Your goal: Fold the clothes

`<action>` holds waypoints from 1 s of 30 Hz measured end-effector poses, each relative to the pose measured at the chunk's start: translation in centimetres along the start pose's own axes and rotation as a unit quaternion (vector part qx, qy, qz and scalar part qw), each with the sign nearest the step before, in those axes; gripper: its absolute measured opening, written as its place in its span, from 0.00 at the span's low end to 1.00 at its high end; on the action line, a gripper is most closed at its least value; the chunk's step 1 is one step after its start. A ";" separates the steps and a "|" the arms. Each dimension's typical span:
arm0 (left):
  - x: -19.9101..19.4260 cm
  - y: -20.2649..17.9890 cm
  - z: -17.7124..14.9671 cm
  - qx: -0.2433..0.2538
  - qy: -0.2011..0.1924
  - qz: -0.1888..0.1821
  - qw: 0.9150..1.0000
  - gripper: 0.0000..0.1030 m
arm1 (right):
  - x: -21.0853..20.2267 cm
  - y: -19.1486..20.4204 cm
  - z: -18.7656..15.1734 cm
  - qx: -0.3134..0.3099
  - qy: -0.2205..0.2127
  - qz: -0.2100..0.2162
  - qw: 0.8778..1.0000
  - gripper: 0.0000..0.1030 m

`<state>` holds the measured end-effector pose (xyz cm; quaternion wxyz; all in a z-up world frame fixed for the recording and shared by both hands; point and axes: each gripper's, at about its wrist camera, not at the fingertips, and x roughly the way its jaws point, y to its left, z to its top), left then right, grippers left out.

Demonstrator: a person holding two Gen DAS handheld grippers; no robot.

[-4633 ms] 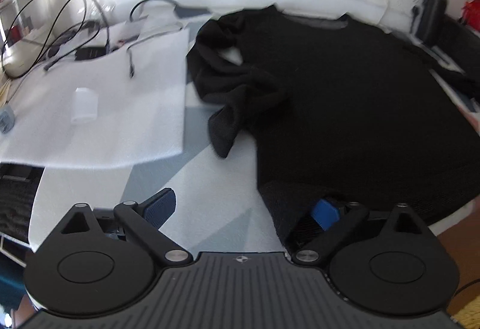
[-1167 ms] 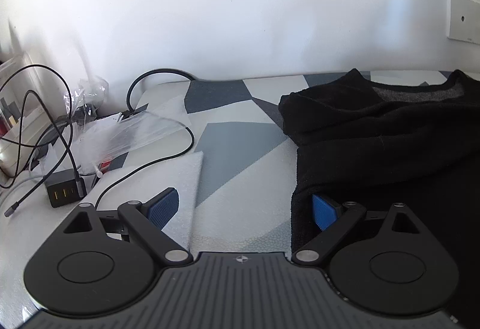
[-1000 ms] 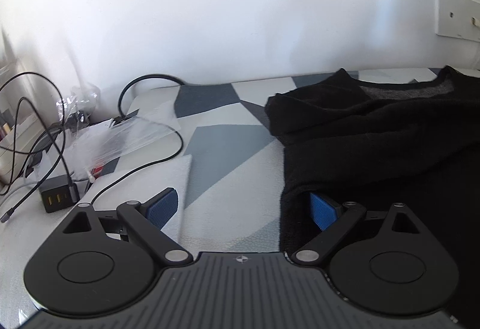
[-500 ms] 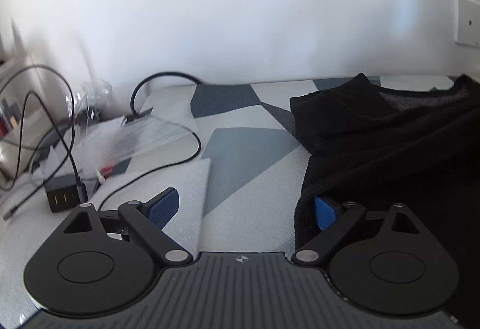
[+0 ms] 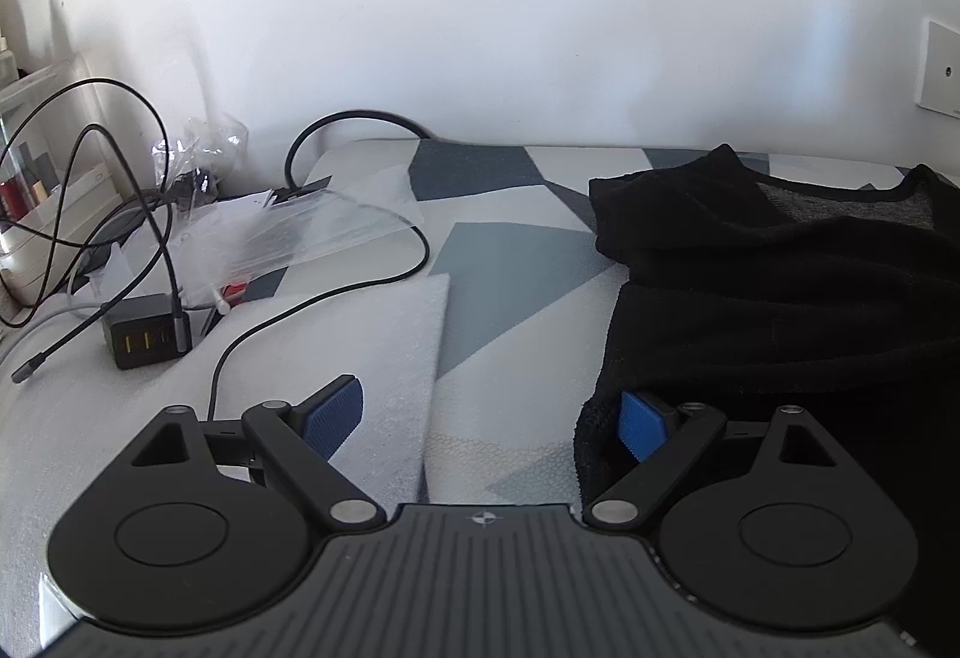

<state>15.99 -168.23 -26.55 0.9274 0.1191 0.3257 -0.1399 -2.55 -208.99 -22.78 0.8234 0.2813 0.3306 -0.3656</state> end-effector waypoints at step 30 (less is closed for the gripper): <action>0.6 1.1 -0.3 -0.026 0.006 -0.005 1.000 0.94 | 1.2 3.4 0.9 -0.113 0.016 0.005 0.993 0.02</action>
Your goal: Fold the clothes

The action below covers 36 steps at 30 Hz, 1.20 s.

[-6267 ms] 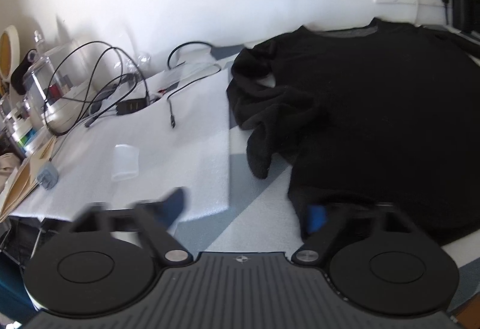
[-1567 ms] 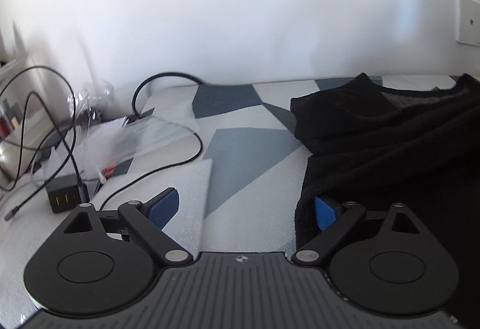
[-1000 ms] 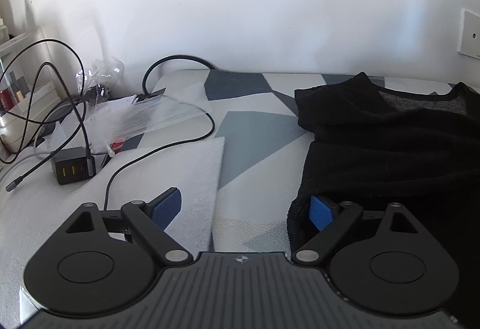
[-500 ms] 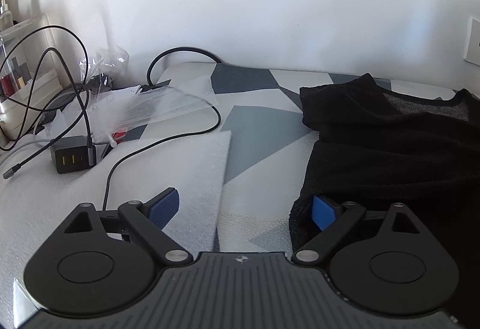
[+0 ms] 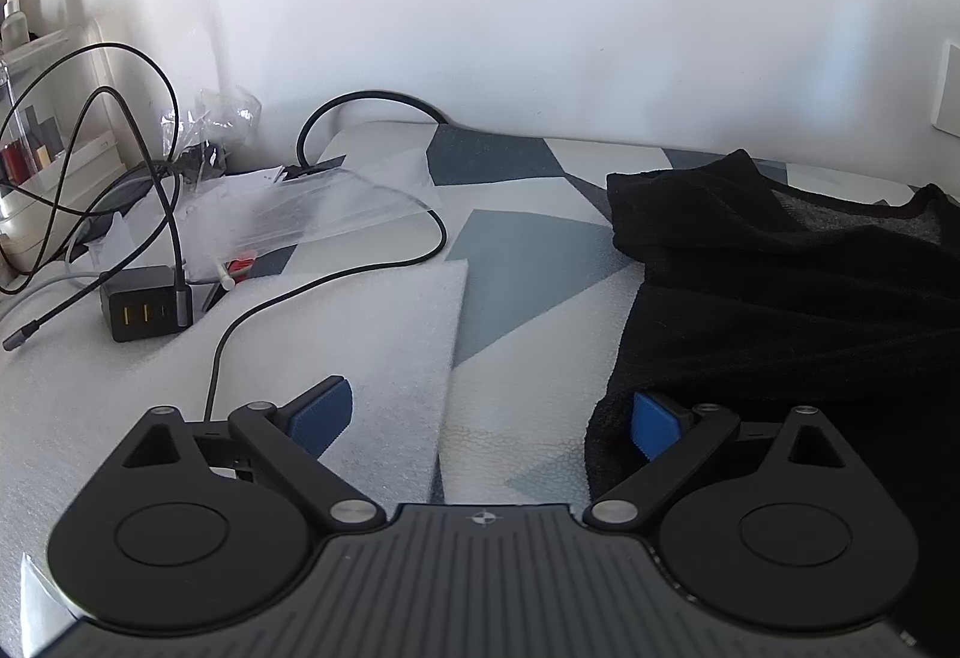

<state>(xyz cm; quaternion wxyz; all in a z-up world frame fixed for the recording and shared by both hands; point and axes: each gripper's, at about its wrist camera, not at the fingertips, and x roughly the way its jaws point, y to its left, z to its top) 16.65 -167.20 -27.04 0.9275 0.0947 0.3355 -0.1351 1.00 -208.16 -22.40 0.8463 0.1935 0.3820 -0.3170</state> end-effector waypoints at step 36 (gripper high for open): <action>7.6 -1.1 13.0 -0.203 0.159 -0.180 0.949 0.03 | -0.5 8.6 -2.3 -0.019 -0.022 -0.002 1.000 0.64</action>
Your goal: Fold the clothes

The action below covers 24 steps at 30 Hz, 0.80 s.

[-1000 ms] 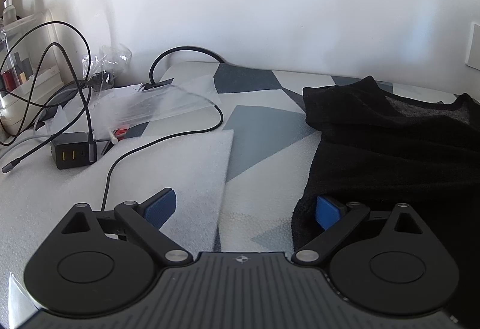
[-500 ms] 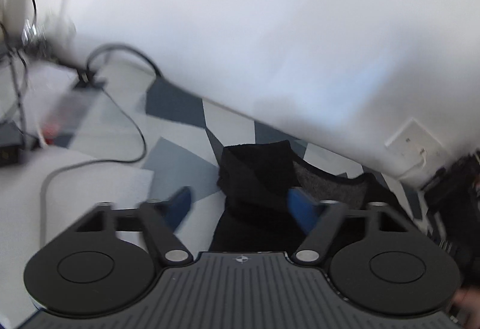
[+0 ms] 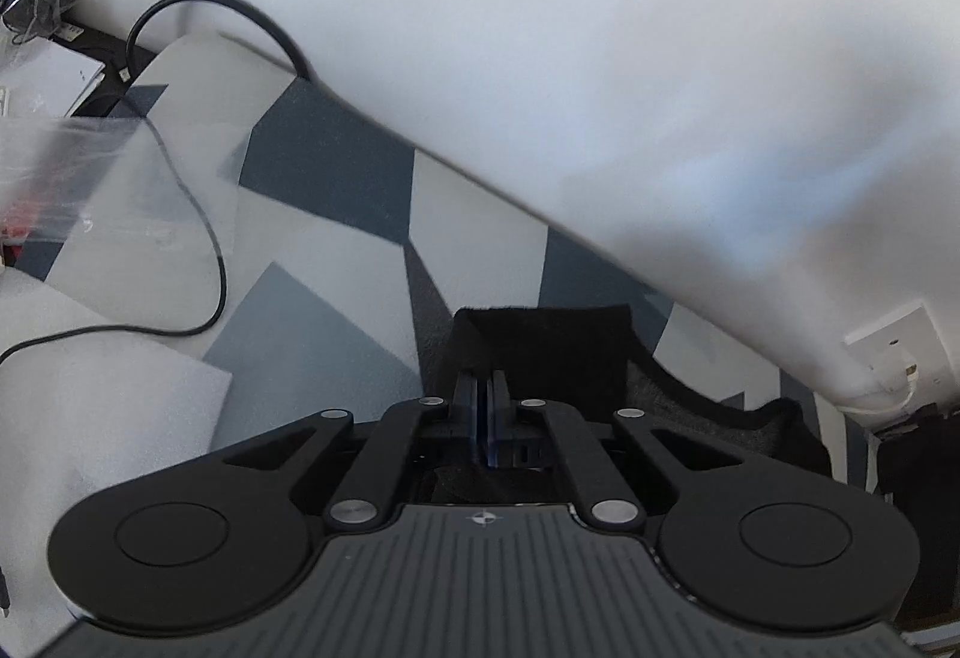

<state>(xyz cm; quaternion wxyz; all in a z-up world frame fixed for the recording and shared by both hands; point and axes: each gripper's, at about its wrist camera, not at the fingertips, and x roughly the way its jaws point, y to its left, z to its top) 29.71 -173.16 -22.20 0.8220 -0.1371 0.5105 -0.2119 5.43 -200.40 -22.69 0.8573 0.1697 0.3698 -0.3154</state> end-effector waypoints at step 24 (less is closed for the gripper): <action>-2.2 2.8 -7.2 0.176 0.008 0.006 0.984 0.79 | -0.3 -6.8 -0.6 0.096 -0.018 -0.056 0.994 0.62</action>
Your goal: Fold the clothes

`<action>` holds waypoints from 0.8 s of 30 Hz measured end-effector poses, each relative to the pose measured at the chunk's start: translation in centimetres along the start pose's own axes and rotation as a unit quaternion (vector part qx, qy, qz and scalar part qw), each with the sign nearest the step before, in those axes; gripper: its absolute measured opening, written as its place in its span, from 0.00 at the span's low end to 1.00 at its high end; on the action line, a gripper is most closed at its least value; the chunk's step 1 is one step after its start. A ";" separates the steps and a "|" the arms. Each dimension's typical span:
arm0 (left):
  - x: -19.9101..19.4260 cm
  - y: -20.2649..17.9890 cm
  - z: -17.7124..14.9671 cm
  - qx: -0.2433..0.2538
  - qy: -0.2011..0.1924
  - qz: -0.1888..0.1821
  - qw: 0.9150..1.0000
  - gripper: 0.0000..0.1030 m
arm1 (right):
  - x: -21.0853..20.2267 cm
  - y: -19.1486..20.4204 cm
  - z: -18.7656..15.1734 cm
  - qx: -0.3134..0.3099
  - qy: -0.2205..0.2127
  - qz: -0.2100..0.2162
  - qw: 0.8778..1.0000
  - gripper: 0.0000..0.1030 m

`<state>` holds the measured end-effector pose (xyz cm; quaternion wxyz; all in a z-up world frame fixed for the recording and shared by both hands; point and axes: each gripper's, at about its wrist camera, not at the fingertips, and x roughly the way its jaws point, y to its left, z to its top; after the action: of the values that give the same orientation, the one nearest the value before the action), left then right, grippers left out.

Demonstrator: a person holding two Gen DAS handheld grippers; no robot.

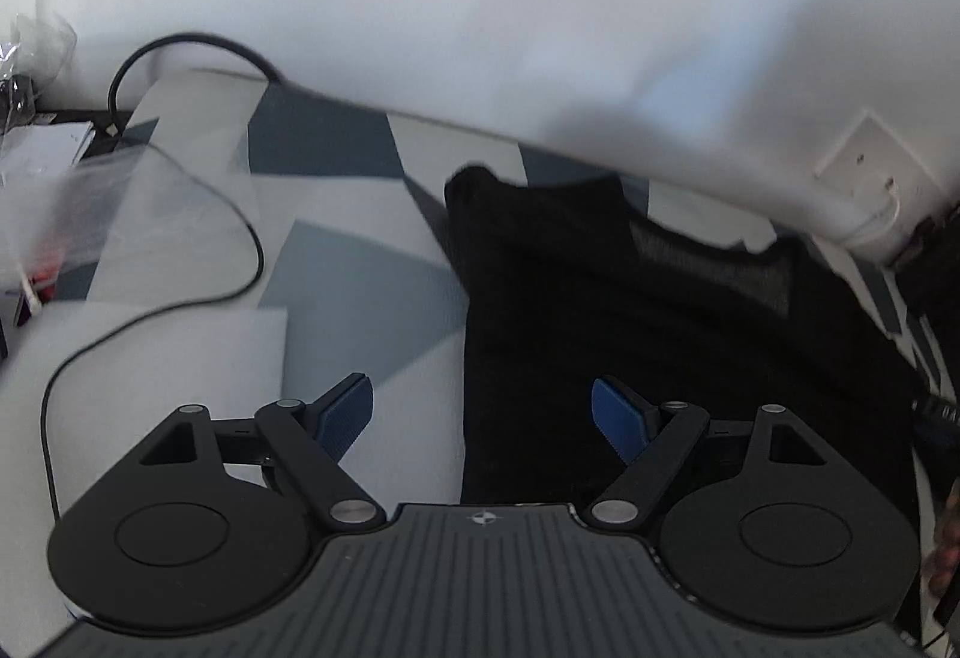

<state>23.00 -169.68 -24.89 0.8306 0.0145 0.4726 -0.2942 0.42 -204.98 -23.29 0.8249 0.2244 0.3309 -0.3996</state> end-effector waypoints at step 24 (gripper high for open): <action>-2.9 0.5 -4.1 -0.018 -0.038 0.053 0.998 0.03 | 4.0 3.7 1.9 -0.170 -0.034 0.030 0.984 0.04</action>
<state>18.93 -166.58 -24.99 0.8624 0.0134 0.4447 -0.2416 5.93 -206.02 -24.51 0.8735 0.0768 0.3588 -0.3200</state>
